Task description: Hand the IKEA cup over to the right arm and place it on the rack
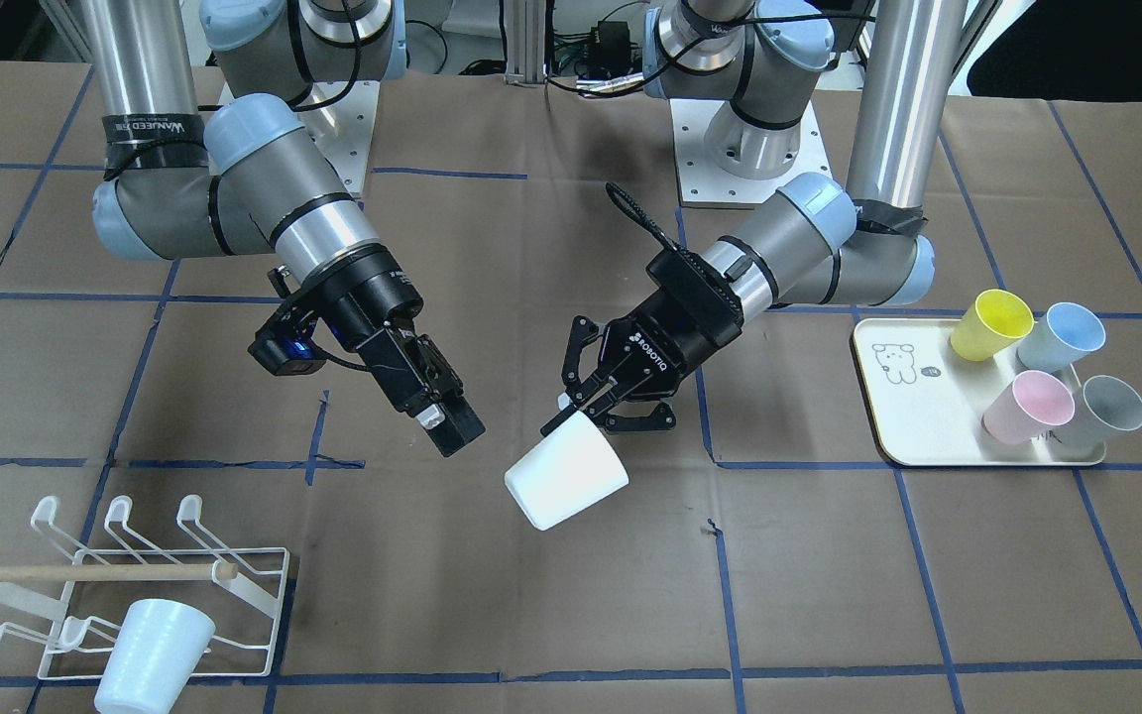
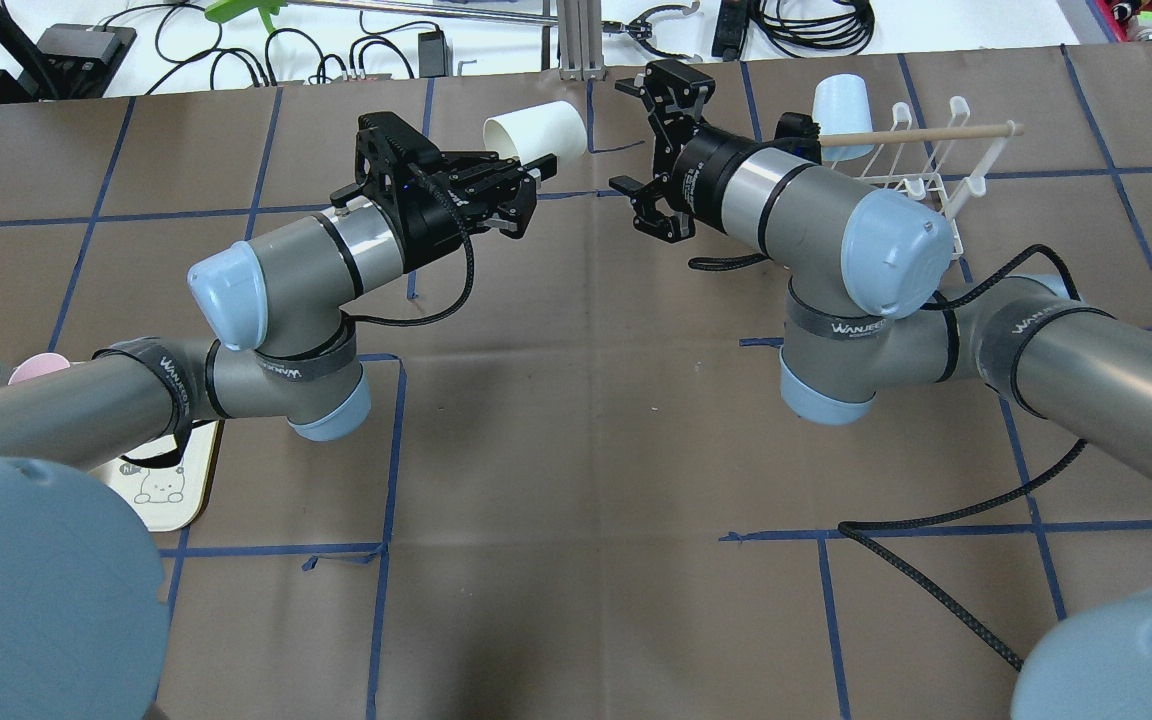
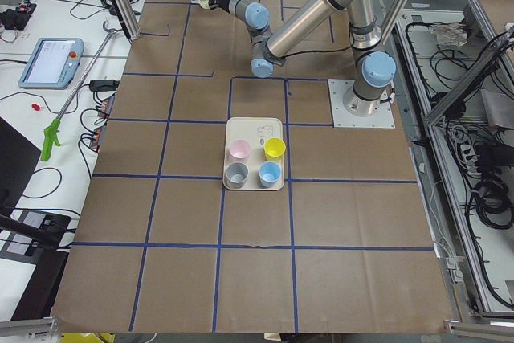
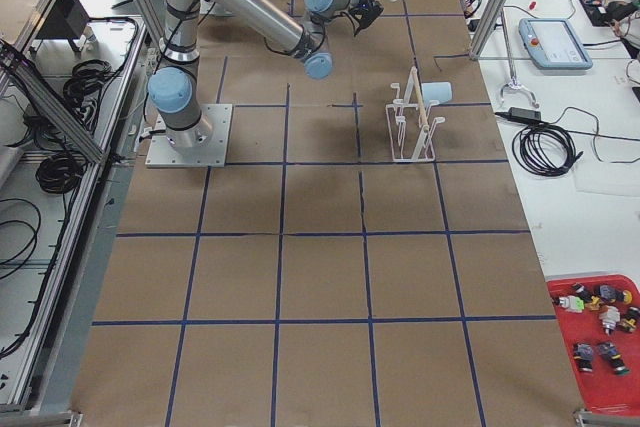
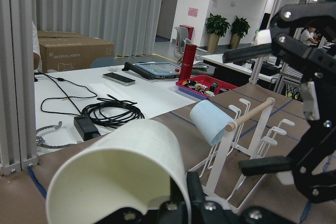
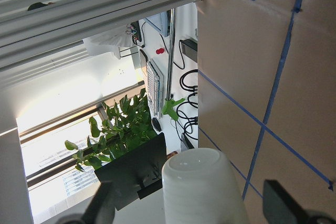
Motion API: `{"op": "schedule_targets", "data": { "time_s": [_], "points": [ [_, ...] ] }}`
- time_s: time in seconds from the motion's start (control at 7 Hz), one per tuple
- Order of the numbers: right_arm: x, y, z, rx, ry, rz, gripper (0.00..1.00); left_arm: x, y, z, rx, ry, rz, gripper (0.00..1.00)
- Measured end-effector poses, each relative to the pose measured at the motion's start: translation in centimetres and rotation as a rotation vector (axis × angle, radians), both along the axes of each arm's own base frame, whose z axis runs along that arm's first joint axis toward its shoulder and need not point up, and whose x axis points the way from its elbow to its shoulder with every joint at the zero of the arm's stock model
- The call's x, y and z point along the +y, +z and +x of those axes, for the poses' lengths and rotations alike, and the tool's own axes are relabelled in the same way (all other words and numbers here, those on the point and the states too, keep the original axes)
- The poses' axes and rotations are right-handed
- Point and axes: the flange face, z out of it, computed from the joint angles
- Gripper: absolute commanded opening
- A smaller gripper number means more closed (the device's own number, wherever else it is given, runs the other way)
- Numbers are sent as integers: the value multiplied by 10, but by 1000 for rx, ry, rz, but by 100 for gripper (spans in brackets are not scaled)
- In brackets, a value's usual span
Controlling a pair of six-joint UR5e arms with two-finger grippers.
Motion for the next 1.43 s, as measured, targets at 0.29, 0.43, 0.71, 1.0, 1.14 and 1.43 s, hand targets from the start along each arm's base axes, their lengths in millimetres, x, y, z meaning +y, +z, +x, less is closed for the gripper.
{"op": "schedule_targets", "data": {
  "time_s": [0.29,0.43,0.71,1.0,1.14,1.43],
  "points": [
    [-6,-8,8,15,20,-3,99,2,2,-6,2,-8,13,2],
    [-10,-9,12,16,27,-6,99,3,3,-8,2,-10,16,2],
    [-18,-14,17,16,34,-5,99,4,5,-8,2,-11,20,3],
    [-21,-15,25,16,47,-4,99,4,5,-8,2,-10,22,3],
    [-21,-16,29,17,54,0,99,4,5,-8,2,-10,22,3],
    [-24,-18,36,18,65,3,99,4,5,-8,2,-10,22,4]
  ]
}}
